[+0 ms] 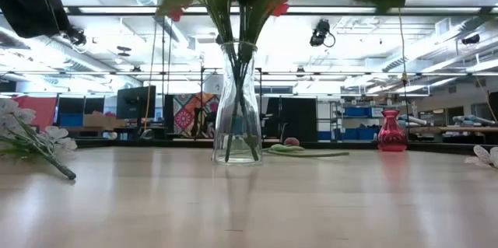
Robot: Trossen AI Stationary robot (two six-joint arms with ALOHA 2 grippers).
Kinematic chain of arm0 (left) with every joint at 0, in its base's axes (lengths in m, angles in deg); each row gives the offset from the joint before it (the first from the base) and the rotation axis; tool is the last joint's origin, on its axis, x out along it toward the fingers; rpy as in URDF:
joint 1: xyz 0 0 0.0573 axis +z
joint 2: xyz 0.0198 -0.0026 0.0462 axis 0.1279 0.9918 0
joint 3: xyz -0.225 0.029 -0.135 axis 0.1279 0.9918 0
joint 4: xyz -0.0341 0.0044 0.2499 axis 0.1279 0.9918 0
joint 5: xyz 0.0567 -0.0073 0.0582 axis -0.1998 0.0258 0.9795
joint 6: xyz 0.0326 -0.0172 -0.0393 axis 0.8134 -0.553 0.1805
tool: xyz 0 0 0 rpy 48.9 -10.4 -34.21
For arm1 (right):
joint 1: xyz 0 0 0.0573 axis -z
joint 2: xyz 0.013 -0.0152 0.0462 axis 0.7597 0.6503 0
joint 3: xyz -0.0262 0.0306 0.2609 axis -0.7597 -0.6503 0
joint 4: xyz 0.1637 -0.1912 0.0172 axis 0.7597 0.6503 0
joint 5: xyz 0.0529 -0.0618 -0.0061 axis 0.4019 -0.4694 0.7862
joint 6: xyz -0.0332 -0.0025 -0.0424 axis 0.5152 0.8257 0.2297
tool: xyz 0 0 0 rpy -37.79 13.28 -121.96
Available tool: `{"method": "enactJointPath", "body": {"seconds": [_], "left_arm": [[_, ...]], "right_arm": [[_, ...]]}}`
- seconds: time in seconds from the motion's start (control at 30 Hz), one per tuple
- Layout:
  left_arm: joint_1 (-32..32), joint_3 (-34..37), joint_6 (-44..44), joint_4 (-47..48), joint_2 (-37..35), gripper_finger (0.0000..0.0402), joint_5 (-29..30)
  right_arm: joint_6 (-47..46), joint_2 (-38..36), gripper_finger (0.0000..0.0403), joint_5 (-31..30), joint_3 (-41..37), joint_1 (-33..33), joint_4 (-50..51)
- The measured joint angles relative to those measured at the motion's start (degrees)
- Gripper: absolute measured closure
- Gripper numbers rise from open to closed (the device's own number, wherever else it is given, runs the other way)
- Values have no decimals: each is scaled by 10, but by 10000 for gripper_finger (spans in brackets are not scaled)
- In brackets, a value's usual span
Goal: Sort flowers into vase by color
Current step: Put the bottom white flower into the transparent vase
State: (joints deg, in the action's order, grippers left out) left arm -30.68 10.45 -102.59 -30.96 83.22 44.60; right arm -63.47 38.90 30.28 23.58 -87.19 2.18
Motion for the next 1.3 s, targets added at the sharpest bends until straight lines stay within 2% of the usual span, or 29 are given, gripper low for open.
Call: {"method": "enactJointPath", "body": {"seconds": [0.1,0.2,0.3,0.4,0.57,0.67,0.83,0.93,1.13,1.23,1.3], "left_arm": [[-7,0,14,-45,0,244,2],[-17,0,64,-144,0,244,14],[-25,0,148,-280,6,244,25],[-32,0,249,-412,29,244,29],[-37,0,384,-564,94,244,29],[-37,0,419,-650,128,244,29],[-33,0,455,-755,170,244,28],[-25,0,457,-807,193,244,28],[-9,0,464,-867,225,245,27],[-6,0,464,-872,226,261,28],[-7,0,468,-872,226,287,27]], "right_arm": [[1,-28,400,-77,0,-10,-14],[37,-48,401,-133,0,-15,-53],[130,-66,402,-167,0,-15,-142],[259,-76,402,-176,0,-8,-264],[448,-78,402,-126,0,13,-475],[489,-78,402,-82,1,30,-544],[513,-78,403,-16,1,55,-585],[514,-78,403,1,1,65,-583],[515,-78,403,45,1,82,-595],[515,-78,403,45,1,84,-593],[517,-78,402,45,1,84,-594]]}}
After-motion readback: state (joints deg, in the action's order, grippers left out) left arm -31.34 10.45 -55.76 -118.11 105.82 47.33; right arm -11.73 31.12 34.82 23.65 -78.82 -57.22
